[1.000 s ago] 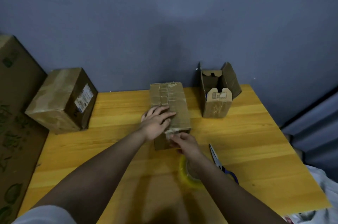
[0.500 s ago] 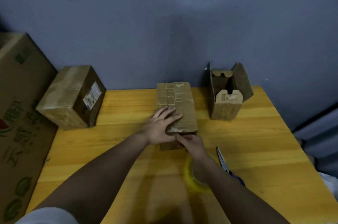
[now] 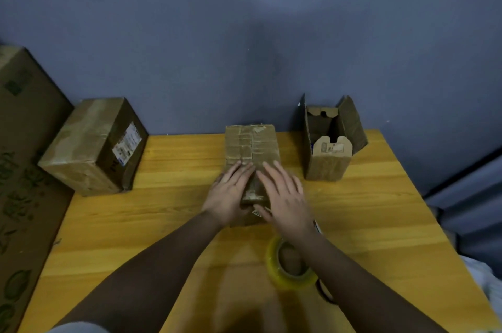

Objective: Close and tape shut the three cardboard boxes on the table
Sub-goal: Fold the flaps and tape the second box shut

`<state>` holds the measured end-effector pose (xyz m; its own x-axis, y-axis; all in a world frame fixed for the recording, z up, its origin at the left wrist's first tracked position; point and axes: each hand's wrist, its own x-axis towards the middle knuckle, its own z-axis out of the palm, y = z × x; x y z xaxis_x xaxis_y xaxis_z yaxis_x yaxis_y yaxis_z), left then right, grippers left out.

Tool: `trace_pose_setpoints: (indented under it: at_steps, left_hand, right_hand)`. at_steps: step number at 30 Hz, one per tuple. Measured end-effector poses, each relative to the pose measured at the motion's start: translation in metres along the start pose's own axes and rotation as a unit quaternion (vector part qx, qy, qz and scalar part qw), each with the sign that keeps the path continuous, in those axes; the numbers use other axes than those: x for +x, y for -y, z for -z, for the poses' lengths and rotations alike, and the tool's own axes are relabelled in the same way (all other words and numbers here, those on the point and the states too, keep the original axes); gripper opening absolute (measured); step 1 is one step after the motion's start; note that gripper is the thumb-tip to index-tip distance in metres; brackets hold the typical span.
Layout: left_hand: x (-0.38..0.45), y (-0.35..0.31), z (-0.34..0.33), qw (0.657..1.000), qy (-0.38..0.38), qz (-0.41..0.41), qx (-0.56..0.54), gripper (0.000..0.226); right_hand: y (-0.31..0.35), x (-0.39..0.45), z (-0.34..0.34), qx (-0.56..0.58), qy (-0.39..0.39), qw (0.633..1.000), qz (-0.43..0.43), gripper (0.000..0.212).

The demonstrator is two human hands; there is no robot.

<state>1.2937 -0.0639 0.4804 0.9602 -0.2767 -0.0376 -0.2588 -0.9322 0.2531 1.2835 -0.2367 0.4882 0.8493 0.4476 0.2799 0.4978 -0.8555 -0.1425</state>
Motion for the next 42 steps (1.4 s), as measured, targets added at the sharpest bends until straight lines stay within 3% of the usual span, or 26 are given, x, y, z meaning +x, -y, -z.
trace_pose_setpoints:
  at_steps: [2,4,11,19,21,23,26,27,29,34,42]
  left_hand:
    - [0.000,0.002,-0.002,1.000,0.010,0.009,0.019,0.107]
    - [-0.002,0.001,-0.002,0.999,0.019,0.015,0.047,0.110]
    - [-0.001,-0.009,0.003,0.995,0.043,0.032,0.080,0.098]
    - [-0.003,-0.013,0.010,0.994,0.073,0.031,0.069,0.100]
    - [-0.003,-0.011,0.014,0.995,0.100,0.018,0.020,0.102]
    - [-0.002,-0.007,0.022,0.988,0.114,0.011,-0.102,0.098]
    - [0.001,-0.007,0.035,0.945,-0.027,0.087,-0.314,0.056]
    - [0.004,-0.008,0.036,0.940,-0.076,0.111,-0.313,0.048]
    - [0.012,-0.013,0.037,0.961,-0.101,0.112,-0.230,0.046]
    - [0.029,-0.026,0.028,0.986,0.037,0.125,-0.108,0.065]
    - [0.032,-0.025,0.026,0.986,0.080,0.133,-0.064,0.069]
  right_hand:
    - [-0.003,0.009,-0.004,0.006,0.093,0.995,0.037,0.077]
    - [-0.005,0.011,-0.010,-0.012,0.128,0.991,0.039,0.078]
    - [-0.005,0.010,-0.023,-0.079,0.055,0.994,0.046,0.078]
    - [0.000,0.008,-0.018,-0.075,0.082,0.994,0.023,0.086]
    - [-0.002,0.004,-0.015,-0.061,0.091,0.994,0.028,0.076]
    - [0.000,0.004,-0.007,-0.028,0.097,0.995,0.024,0.067]
    - [0.011,0.019,0.004,0.020,0.091,0.996,-0.008,0.064]
    - [0.017,0.027,0.004,0.024,0.091,0.995,-0.017,0.065]
    - [0.029,0.042,0.004,0.021,0.117,0.992,-0.031,0.073]
    - [0.038,0.053,-0.012,-0.117,0.213,0.970,-0.018,0.080]
    - [0.036,0.056,-0.023,-0.145,0.251,0.957,-0.005,0.086]
